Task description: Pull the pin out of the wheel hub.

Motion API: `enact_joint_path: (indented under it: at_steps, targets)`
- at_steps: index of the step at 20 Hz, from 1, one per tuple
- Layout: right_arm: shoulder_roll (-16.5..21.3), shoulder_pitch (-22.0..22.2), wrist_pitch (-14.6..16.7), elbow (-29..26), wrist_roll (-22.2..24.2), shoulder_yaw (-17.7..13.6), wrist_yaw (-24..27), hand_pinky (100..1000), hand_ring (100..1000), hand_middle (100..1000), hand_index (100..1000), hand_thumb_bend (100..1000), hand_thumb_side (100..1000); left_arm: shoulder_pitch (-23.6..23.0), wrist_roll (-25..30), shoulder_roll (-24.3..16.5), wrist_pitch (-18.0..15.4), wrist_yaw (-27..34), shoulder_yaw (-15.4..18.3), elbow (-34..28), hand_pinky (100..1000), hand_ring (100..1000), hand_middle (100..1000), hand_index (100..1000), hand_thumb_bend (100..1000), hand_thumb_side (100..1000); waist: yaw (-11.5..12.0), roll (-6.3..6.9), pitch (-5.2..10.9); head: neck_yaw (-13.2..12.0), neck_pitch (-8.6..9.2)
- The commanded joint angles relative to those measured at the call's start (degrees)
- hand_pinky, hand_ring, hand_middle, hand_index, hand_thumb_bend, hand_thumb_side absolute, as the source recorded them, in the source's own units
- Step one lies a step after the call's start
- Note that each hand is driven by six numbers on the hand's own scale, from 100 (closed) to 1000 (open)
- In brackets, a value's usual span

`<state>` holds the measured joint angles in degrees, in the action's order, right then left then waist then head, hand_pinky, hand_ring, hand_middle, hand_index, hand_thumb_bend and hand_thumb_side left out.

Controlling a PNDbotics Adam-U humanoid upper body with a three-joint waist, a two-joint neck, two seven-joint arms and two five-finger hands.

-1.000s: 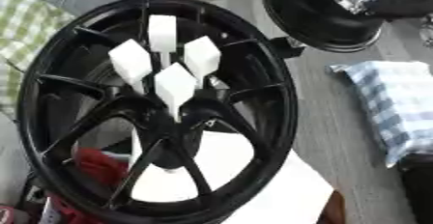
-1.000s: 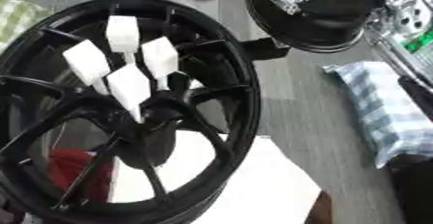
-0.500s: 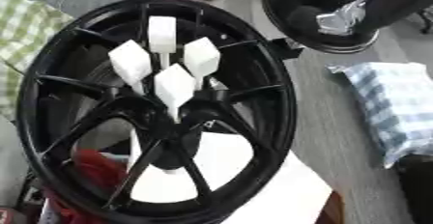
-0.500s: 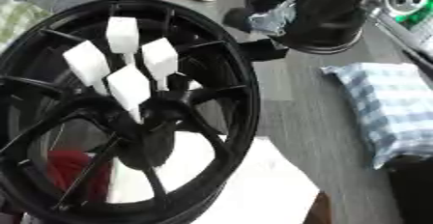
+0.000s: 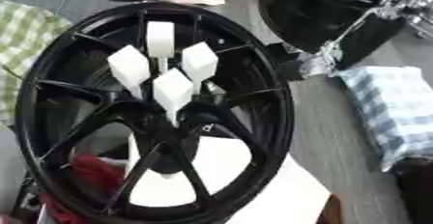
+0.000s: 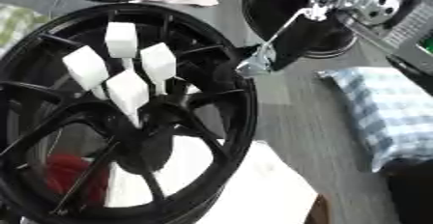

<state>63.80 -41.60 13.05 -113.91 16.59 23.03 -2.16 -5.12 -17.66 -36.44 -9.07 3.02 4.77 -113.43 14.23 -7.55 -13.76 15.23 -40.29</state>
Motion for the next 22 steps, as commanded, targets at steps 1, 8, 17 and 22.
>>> enact_joint_path:
  at_steps: [1, 8, 17, 22]
  targets:
    - [0.95, -2.32, -1.77, -0.68, 2.77, 1.49, 1.44, 815, 797, 731, 799, 581, 273, -0.27, 0.21, -2.11, 0.29, 0.02, 0.31, -1.16, 842, 858, 757, 804, 246, 905, 0.0, 0.38, 1.26, -0.01, 0.71]
    - [-0.98, -8.8, -7.87, -0.68, 9.01, 5.64, 2.44, 811, 793, 725, 796, 574, 256, -0.96, 0.43, -2.38, 0.93, -0.32, 0.35, -1.16, 841, 858, 757, 803, 243, 907, -0.76, -0.04, 1.68, -0.25, -0.39]
    - [-4.42, -14.7, -15.78, -0.68, 15.9, 7.0, 3.21, 797, 785, 711, 790, 534, 193, -1.5, 0.22, -2.12, 1.36, -1.03, 0.45, -1.16, 841, 858, 756, 803, 242, 908, -1.13, -0.98, 1.74, -0.92, -1.7]
    - [-6.34, -17.18, -20.27, -0.68, 17.4, 8.57, 2.98, 792, 783, 707, 788, 507, 116, -1.52, 0.49, -1.96, 1.71, -1.18, 0.36, -1.16, 841, 859, 757, 803, 240, 913, -1.0, -1.66, 1.56, -1.29, -1.95]
